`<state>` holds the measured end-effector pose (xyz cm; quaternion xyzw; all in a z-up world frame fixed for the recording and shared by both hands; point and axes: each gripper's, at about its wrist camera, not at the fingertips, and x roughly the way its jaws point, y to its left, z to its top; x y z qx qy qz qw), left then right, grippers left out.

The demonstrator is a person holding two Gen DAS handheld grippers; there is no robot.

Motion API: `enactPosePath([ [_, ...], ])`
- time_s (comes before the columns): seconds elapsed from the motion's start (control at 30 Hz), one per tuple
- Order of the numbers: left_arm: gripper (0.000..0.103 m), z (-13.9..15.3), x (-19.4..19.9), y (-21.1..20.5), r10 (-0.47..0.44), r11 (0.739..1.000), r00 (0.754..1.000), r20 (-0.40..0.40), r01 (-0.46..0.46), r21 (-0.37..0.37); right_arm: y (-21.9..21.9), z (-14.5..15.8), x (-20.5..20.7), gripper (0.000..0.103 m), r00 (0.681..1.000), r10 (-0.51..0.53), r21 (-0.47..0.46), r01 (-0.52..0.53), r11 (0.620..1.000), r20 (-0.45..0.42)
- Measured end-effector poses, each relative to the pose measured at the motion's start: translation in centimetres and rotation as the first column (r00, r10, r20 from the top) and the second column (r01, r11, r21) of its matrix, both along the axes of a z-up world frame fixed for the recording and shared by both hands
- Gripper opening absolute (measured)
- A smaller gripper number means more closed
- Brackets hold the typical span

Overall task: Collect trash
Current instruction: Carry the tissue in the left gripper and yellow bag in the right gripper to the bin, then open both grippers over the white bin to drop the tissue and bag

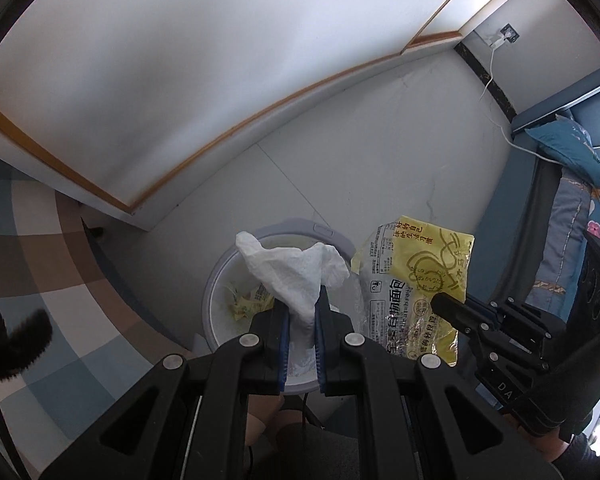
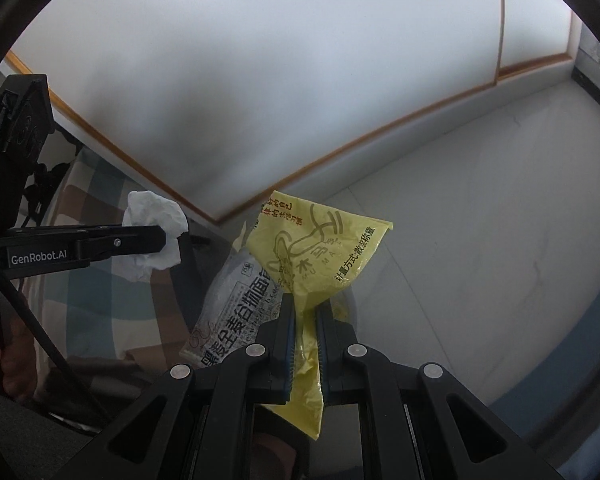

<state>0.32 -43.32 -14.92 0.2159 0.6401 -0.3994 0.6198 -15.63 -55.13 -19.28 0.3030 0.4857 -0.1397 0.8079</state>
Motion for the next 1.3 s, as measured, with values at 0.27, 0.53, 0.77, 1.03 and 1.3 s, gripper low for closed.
enactPosePath([
  [0.27, 0.007, -3.8, -0.1, -0.8, 0.029, 0.993, 0.991, -0.132, -0.014, 0.114, -0.5, -2.9, -0.8, 0.009, 0.997, -0.019, 0.068, 0.024, 0.997, -0.071],
  [0.53, 0.011, -5.7, -0.1, -1.2, 0.052, 0.976, 0.98, -0.191, -0.009, 0.22, -0.5, -4.3, -0.7, 0.009, 0.995, -0.009, 0.104, 0.019, 0.994, -0.097],
  [0.77, 0.043, -5.3, 0.5, -1.2, 0.096, 0.971, 0.981, -0.171, -0.054, 0.234, 0.1, -5.2, -0.1, 0.009, 0.994, -0.005, 0.12, 0.018, 0.993, -0.106],
  [1.03, 0.074, -3.8, 1.5, -0.1, 0.142, 0.98, 0.975, -0.173, -0.114, 0.16, 0.2, -5.3, 0.1, 0.01, 0.995, 0.007, 0.128, 0.006, 0.992, -0.104],
  [1.3, 0.074, 0.0, 1.8, 1.8, 0.176, 0.984, 0.979, -0.103, -0.171, 0.058, 0.0, -5.6, 1.4, 0.012, 0.992, 0.025, 0.141, -0.008, 0.99, -0.12],
])
